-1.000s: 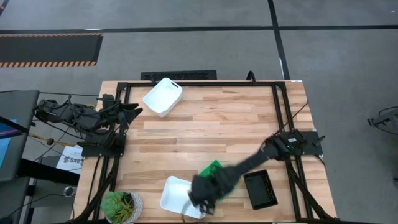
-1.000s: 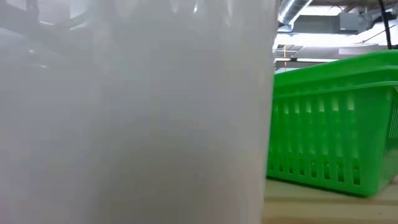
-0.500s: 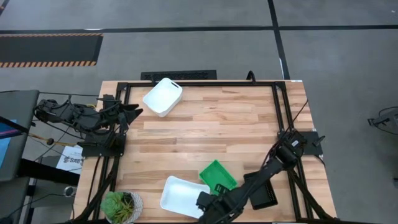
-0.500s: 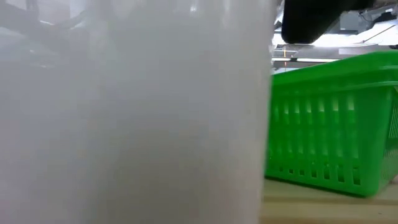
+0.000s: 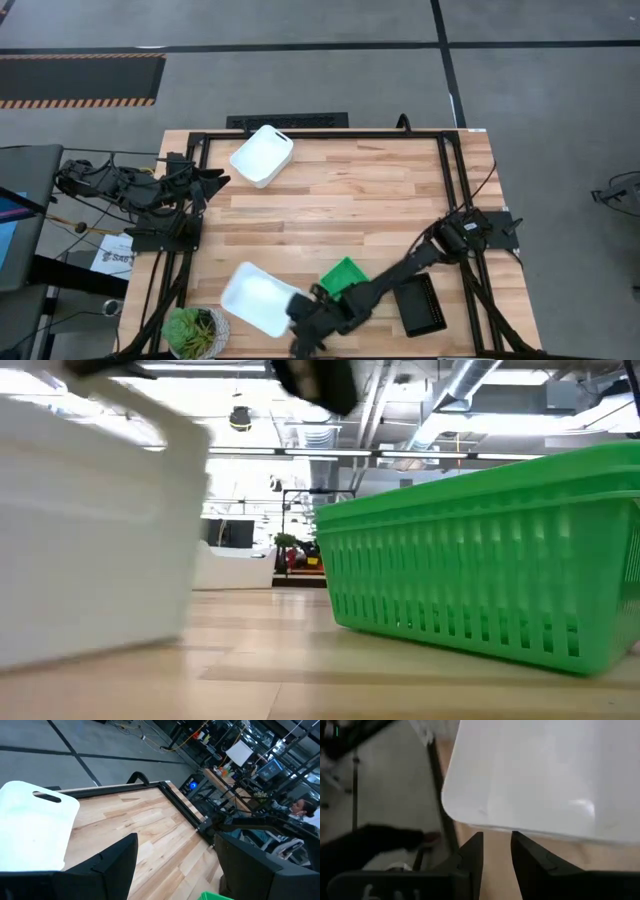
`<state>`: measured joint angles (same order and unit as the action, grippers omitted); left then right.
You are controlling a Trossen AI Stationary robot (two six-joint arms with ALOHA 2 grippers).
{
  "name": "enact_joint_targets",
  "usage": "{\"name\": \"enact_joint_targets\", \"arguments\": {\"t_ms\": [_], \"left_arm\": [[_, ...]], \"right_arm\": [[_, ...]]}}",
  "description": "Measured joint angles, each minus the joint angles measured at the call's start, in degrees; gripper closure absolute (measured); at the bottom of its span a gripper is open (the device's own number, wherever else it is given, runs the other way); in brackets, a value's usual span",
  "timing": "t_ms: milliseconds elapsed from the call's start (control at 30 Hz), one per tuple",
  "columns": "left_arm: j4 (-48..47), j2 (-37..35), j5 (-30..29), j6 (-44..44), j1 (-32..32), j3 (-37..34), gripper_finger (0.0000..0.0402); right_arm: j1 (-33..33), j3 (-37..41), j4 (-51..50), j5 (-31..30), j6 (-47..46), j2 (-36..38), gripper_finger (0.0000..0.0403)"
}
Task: Stack baskets by color
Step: Stack the middle white bin on the bottom white bin, then stack the top white bin on the bottom white bin
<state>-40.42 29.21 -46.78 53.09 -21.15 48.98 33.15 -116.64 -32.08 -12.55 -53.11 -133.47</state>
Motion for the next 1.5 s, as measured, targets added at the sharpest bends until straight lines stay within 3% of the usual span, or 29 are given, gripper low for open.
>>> {"name": "enact_joint_targets", "arguments": {"t_ms": [100,367,600,800,967,1133,1300,1400,1500], "left_arm": [[0.0,0.0,0.0,0.5,0.0,0.0,0.0148],[-0.2,0.0,1.6,1.2,0.0,0.0,0.0148],[-2.4,0.0,0.9,-0.3,0.0,0.0,0.0148],[-3.4,0.0,-1.7,-3.0,0.0,0.0,0.0148],[-3.6,0.0,-1.9,-5.5,0.0,0.0,0.0148],[-3.7,0.0,-1.4,-5.9,0.0,0.0,0.0148],[-3.7,0.0,-1.5,-8.6,0.0,0.0,0.0148],[-3.7,0.0,-1.9,-9.4,0.0,0.0,0.0148],[-4.2,0.3,-5.7,-7.7,0.0,-0.2,0.0148]], "right_arm": [[-2.9,0.0,3.0,-1.3,2.5,0.0,0.0285],[-5.6,-4.0,1.2,4.3,11.8,1.7,0.0285],[-12.0,-9.8,-4.6,-7.6,28.8,3.4,0.0285],[-25.1,-10.6,-4.8,-8.3,37.2,3.2,0.0285],[-35.8,-10.5,-3.1,-0.9,44.8,2.8,0.0274],[-41.6,-10.5,-2.1,4.9,51.8,2.8,0.0226],[-44.5,-10.5,2.4,7.4,58.0,2.8,0.0173],[-44.9,-10.7,7.7,7.4,59.8,1.6,0.0165],[-44.9,-10.5,6.5,7.4,58.6,0.5,0.0169]]}}
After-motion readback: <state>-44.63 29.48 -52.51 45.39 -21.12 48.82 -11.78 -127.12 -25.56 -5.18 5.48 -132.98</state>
